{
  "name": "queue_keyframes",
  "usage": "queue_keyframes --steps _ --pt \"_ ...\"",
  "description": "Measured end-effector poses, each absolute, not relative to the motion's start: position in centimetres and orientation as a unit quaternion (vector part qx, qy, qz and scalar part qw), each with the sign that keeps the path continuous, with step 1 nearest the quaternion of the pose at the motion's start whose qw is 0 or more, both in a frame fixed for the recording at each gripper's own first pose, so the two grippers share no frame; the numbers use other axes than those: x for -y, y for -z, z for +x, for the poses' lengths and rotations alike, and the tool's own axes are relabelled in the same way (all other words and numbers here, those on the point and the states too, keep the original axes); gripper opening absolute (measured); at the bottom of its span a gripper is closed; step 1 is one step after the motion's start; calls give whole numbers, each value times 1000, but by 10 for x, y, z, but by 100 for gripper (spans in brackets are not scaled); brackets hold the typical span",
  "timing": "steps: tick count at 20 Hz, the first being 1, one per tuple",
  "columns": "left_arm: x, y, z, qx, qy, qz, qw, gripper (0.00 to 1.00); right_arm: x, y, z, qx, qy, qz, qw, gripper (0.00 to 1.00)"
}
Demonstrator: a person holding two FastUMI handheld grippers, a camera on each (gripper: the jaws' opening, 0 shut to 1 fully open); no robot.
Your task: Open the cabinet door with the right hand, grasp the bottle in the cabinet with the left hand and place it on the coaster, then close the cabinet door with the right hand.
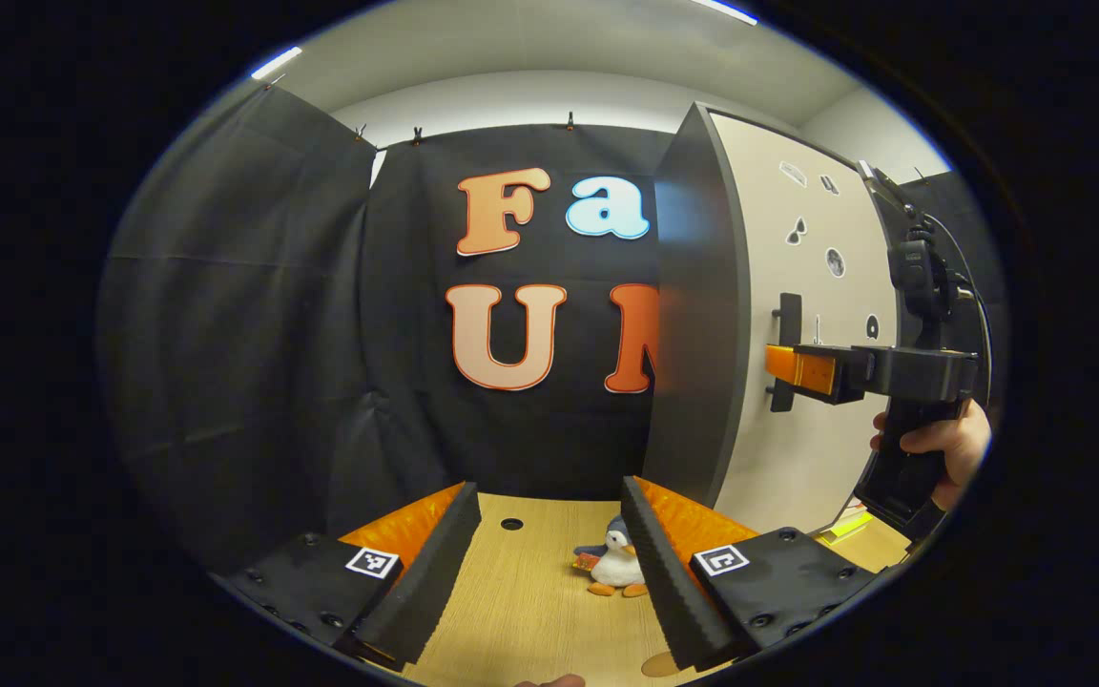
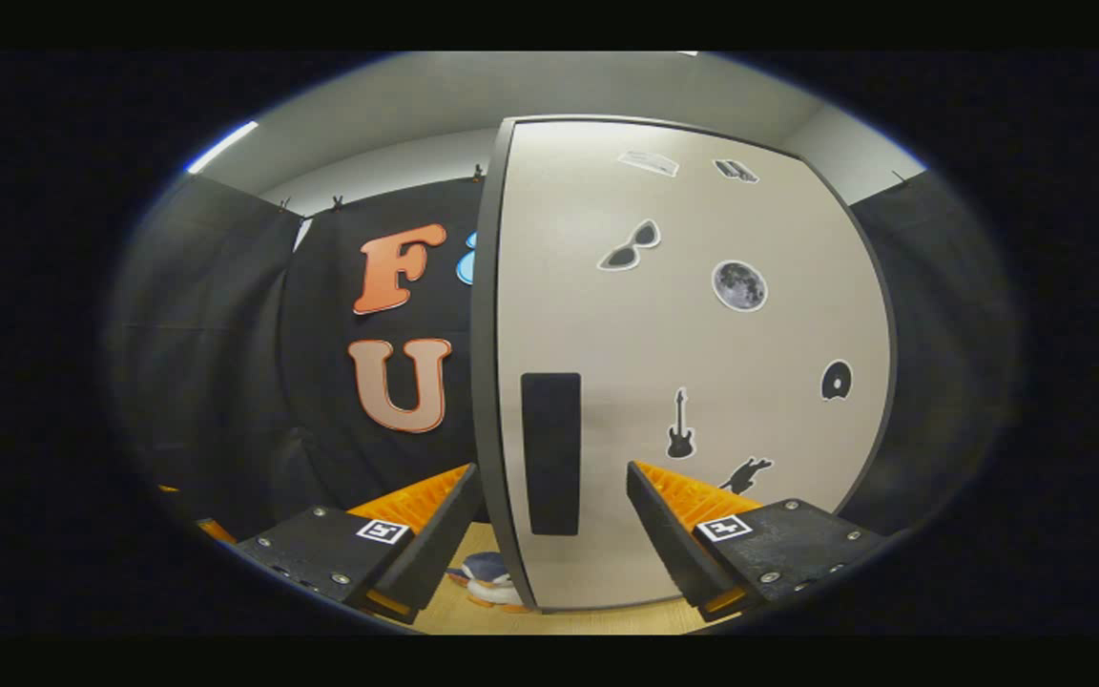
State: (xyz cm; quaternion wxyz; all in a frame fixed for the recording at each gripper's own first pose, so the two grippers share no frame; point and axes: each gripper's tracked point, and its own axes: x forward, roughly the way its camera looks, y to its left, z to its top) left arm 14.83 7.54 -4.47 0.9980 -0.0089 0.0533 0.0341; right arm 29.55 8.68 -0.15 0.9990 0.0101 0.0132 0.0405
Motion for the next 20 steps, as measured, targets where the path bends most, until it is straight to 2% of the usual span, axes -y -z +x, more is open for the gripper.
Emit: queue_keyframes --steps 2,3,4,5,8,9,14,18,19,20 --pt "-81 48 155 -59 -42 -7 997 98 -88 5 306 -17 -44 11 999 91" --pt "-83 52 156 -63 -44 -9 997 99 -89 7 309 -19 -47 13 999 87" --pt "-82 54 159 -65 -42 -12 997 94 -86 6 313 -14 -42 15 999 82" --pt "-81 57 161 -70 -42 -12 997 96 -84 5 315 -12 -40 17 999 70" --pt "-83 62 164 -81 -45 -5 996 97 -89 10 314 -22 -50 35 998 51" --pt "-82 61 163 -80 -44 -9 996 97 -87 10 314 -22 -48 35 998 38" --pt "-81 58 151 -78 -39 -5 996 99 -87 9 306 -37 -46 36 998 33" --pt "-78 60 137 -80 -35 -17 996 96 -84 5 287 -32 -47 41 998 25" --pt "-74 63 122 -82 -36 -18 996 94 -83 3 282 -30 -49 42 997 29" --pt "-71 65 115 -83 -33 -19 996 94 -82 3 277 -31 -51 47 997 28"
